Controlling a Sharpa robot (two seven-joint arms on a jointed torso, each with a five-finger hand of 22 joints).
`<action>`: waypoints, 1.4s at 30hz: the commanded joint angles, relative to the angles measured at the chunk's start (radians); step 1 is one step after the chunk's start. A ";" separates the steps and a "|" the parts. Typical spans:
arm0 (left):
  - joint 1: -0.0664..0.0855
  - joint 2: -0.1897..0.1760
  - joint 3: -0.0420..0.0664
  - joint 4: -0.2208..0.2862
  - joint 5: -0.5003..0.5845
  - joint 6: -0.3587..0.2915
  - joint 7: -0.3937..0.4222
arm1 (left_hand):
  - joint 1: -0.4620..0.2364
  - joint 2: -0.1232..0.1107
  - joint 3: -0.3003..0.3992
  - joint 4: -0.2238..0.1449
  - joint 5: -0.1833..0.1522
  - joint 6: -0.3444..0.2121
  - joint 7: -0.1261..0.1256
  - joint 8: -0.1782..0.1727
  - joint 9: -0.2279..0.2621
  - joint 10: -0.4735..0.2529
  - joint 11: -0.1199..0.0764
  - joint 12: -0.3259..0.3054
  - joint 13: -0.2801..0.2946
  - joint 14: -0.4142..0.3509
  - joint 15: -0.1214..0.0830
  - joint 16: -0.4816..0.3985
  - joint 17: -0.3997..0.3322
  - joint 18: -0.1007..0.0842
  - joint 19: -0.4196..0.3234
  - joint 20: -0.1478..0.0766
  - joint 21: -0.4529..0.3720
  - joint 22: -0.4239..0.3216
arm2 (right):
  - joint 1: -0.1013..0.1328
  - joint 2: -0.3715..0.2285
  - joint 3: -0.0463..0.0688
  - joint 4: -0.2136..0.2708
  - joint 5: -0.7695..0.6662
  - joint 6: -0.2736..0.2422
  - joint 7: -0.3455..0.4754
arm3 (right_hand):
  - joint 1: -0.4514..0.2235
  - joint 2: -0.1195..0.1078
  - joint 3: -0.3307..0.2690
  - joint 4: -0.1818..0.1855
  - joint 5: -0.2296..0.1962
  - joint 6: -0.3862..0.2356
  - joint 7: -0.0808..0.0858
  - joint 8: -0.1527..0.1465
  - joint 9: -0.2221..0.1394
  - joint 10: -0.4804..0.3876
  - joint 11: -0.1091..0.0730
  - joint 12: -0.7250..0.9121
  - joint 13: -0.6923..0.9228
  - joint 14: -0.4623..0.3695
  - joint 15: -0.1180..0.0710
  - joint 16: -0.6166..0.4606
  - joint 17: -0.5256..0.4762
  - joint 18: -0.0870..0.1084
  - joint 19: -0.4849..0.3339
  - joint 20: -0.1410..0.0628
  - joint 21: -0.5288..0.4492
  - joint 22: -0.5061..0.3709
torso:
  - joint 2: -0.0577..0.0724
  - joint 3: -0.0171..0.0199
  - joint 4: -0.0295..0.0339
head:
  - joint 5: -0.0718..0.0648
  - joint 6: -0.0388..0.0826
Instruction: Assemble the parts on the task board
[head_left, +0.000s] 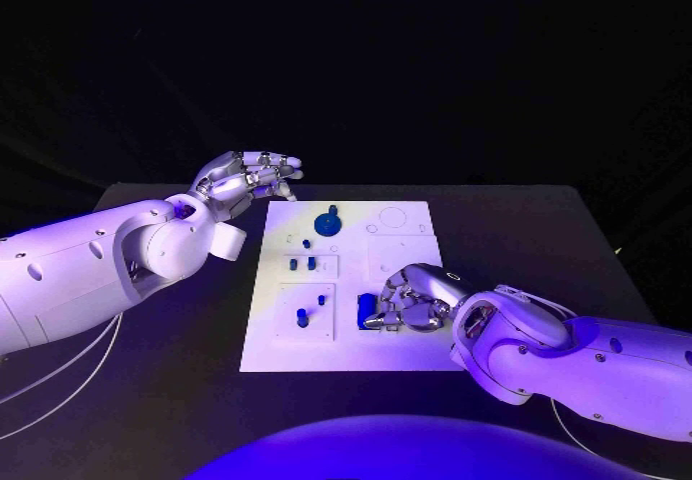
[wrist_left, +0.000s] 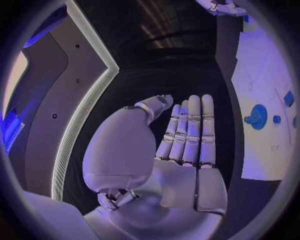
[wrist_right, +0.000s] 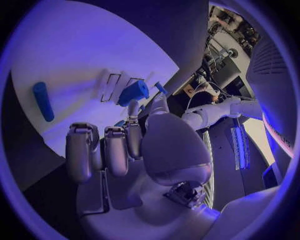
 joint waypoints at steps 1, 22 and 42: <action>0.000 0.003 0.000 0.001 0.002 0.013 0.004 | -0.004 0.003 -0.004 0.002 0.004 -0.001 -0.001 -0.001 0.001 0.000 0.004 -0.005 -0.001 0.001 0.003 0.000 0.000 0.002 -0.001 0.001 -0.003 0.001 | 0.000 0.010 0.000 -0.007 0.014 -0.010 0.026 | 0.062 0.069 -0.004 -0.001 0.004 0.005 0.000 -0.001 -0.001 0.012 -0.006 0.004 0.038 0.074 -0.008 0.005 0.093 -0.009 0.055 -0.006 0.005 0.226 | 0.001 0.0000 0.0001 | -0.002 0.001; 0.000 0.002 0.000 0.002 0.002 0.013 0.002 | -0.004 0.003 -0.004 0.002 0.004 -0.001 -0.001 -0.001 0.001 0.000 0.004 -0.005 -0.001 0.001 0.003 0.000 0.000 0.002 -0.001 0.001 -0.003 0.001 | 0.002 0.055 0.000 -0.074 -0.060 0.055 -0.017 | 0.266 0.111 0.068 -0.043 -0.050 0.007 -0.020 -0.010 -0.016 0.029 -0.024 0.032 0.066 0.076 -0.022 0.008 0.104 -0.011 0.058 -0.018 0.014 0.229 | 0.000 -0.0004 -0.0013 | 0.004 -0.006; 0.000 -0.004 -0.002 0.004 0.002 0.011 -0.003 | -0.005 0.003 -0.004 0.002 0.004 -0.002 0.000 -0.002 0.001 -0.001 0.004 -0.005 -0.001 -0.001 0.003 0.001 0.000 0.002 0.000 0.001 -0.006 0.000 | 0.002 0.016 0.000 -0.054 -0.061 0.072 0.002 | 0.236 0.034 0.088 -0.001 0.000 0.027 -0.014 -0.016 -0.033 0.033 -0.019 0.033 0.073 0.078 -0.018 0.013 0.117 -0.011 0.055 -0.017 0.011 0.228 | 0.000 0.0003 0.0003 | 0.005 -0.007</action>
